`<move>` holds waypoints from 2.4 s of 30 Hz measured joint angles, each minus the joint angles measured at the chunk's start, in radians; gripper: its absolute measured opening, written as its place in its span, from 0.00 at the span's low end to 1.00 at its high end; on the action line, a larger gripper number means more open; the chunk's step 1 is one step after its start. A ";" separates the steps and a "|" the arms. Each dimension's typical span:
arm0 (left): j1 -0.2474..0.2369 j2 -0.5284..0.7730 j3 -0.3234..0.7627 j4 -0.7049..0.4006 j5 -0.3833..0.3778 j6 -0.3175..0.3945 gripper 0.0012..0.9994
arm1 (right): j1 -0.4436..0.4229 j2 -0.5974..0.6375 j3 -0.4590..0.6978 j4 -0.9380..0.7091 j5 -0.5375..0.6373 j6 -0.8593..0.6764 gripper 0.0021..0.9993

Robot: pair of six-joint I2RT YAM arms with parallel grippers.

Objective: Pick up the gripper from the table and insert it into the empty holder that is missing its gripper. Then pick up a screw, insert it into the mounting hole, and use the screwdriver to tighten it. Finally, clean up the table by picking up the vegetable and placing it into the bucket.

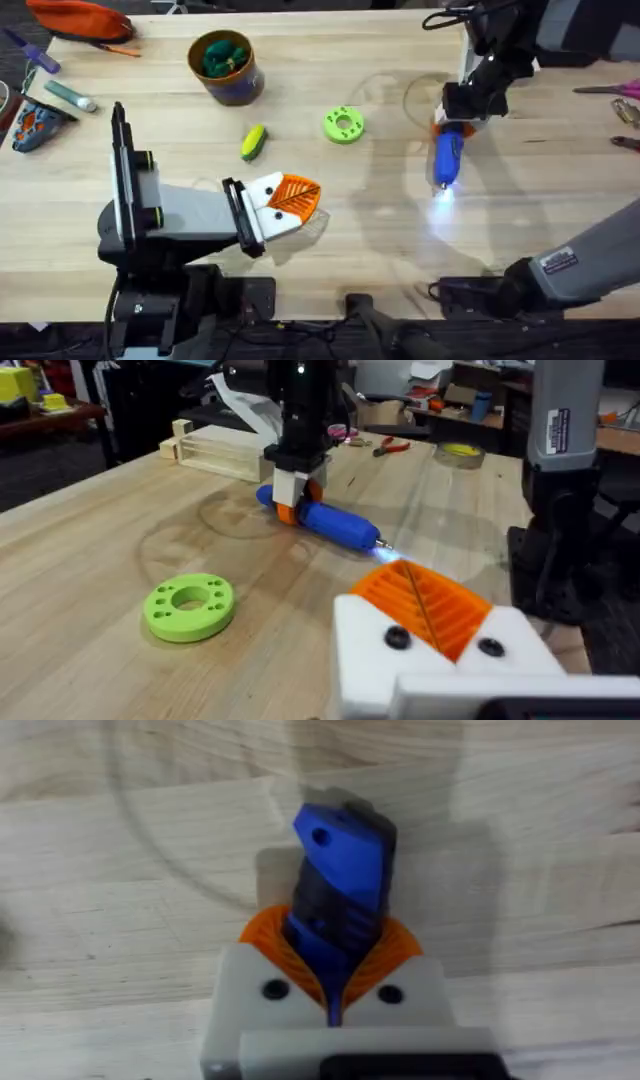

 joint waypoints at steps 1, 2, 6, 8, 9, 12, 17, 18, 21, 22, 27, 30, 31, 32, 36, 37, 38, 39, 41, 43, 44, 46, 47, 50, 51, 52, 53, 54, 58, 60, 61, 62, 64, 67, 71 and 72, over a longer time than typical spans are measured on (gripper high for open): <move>0.000 0.000 0.000 0.000 0.000 0.000 0.01 | 0.000 0.000 0.000 -0.001 0.000 0.000 0.02; 0.000 0.000 0.000 0.000 0.000 0.000 0.01 | 0.000 0.000 0.000 -0.005 0.000 0.000 0.02; 0.000 0.000 0.000 0.000 0.000 0.000 0.01 | 0.000 0.000 0.009 -0.058 0.000 0.000 0.02; 0.000 0.000 0.000 0.000 0.000 0.000 0.01 | 0.000 0.000 0.030 -0.089 0.000 0.000 0.02; 0.000 0.000 0.000 0.000 0.000 0.000 0.01 | 0.000 -0.003 0.042 -0.099 -0.003 0.000 0.02; 0.000 0.000 0.000 0.000 0.000 0.000 0.01 | 0.000 -0.032 0.084 -0.112 -0.027 0.000 0.02; 0.000 0.000 0.000 0.000 0.000 0.000 0.01 | 0.009 -0.137 0.154 -0.113 -0.071 0.000 0.02; 0.000 0.000 0.000 0.000 0.000 0.000 0.01 | 0.015 -0.163 0.167 -0.112 -0.076 0.000 0.02; 0.000 0.000 0.000 0.000 0.000 0.000 0.01 | 0.040 -0.240 0.190 -0.103 -0.084 0.001 0.02; 0.000 0.000 0.000 0.000 0.000 0.000 0.01 | 0.052 -0.271 0.193 -0.093 -0.085 0.005 0.02; 0.000 0.000 0.000 0.000 0.000 0.000 0.01 | 0.110 -0.424 0.193 -0.028 -0.091 0.020 0.02; 0.000 0.000 0.000 0.000 0.000 0.000 0.01 | 0.150 -0.520 0.193 0.024 -0.094 0.024 0.02; 0.000 0.000 0.000 0.000 0.000 0.000 0.01 | 0.164 -0.552 0.193 0.041 -0.097 0.024 0.02; 0.000 0.000 0.000 0.000 0.000 0.000 0.01 | 0.177 -0.580 0.193 0.055 -0.098 0.024 0.02; 0.000 0.000 0.000 0.000 0.000 0.000 0.01 | 0.224 -0.672 0.193 0.121 -0.102 0.026 0.02; 0.000 0.000 0.000 0.000 0.000 0.000 0.01 | 0.233 -0.688 0.194 0.140 -0.103 0.026 0.02; 0.000 0.000 0.000 0.000 0.000 0.000 0.01 | 0.241 -0.699 0.196 0.159 -0.105 0.026 0.02; 0.000 0.000 0.000 0.000 0.000 0.000 0.01 | 0.255 -0.709 0.202 0.187 -0.139 0.026 0.02; 0.000 0.000 0.000 0.000 0.000 0.000 0.01 | 0.257 -0.707 0.202 0.193 -0.195 0.026 0.02; 0.000 0.000 0.000 0.000 0.000 0.000 0.01 | 0.258 -0.705 0.202 0.205 -0.259 0.026 0.02; 0.000 0.000 0.000 0.000 0.000 0.000 0.01 | 0.258 -0.703 0.202 0.216 -0.288 0.026 0.02; 0.000 0.000 0.000 0.000 0.000 0.000 0.01 | 0.260 -0.702 0.202 0.250 -0.351 0.011 0.02; 0.000 0.000 0.000 0.000 0.000 0.000 0.01 | 0.260 -0.702 0.202 0.267 -0.383 -0.005 0.02; 0.000 0.000 0.000 0.000 0.000 0.000 0.01 | 0.260 -0.702 0.202 0.322 -0.491 -0.065 0.02; 0.000 0.000 0.000 0.000 0.000 0.000 0.01 | 0.260 -0.702 0.202 0.337 -0.525 -0.082 0.02; 0.000 0.000 0.000 0.000 0.000 0.000 0.01 | 0.260 -0.702 0.202 0.349 -0.558 -0.098 0.02; 0.000 0.000 0.000 0.000 0.000 0.000 0.01 | 0.260 -0.702 0.202 0.357 -0.594 -0.113 0.02; 0.000 0.000 0.000 0.000 0.000 0.000 0.01 | 0.260 -0.702 0.202 0.361 -0.625 -0.128 0.02; 0.000 0.000 0.000 0.000 0.000 0.000 0.01 | 0.260 -0.702 0.200 0.394 -0.739 -0.188 0.02; 0.000 0.000 0.000 0.000 0.000 0.000 0.01 | 0.260 -0.702 0.193 0.429 -0.783 -0.213 0.02; 0.000 0.000 0.000 0.000 0.000 0.000 0.01 | 0.260 -0.702 0.185 0.445 -0.802 -0.224 0.02; 0.000 0.000 0.000 0.000 0.000 0.000 0.01 | 0.260 -0.702 0.174 0.461 -0.816 -0.233 0.02; 0.000 0.000 0.000 0.000 0.000 0.000 0.01 | 0.260 -0.702 0.141 0.501 -0.837 -0.245 0.02; 0.000 0.000 0.000 0.000 0.000 0.000 0.01 | 0.260 -0.702 0.076 0.589 -0.871 -0.257 0.02; 0.000 0.000 0.000 0.000 0.000 0.000 0.01 | 0.260 -0.702 -0.004 0.720 -0.914 -0.260 0.02; 0.000 0.000 0.000 0.000 0.000 0.000 0.01 | 0.260 -0.701 -0.020 0.757 -0.928 -0.256 0.02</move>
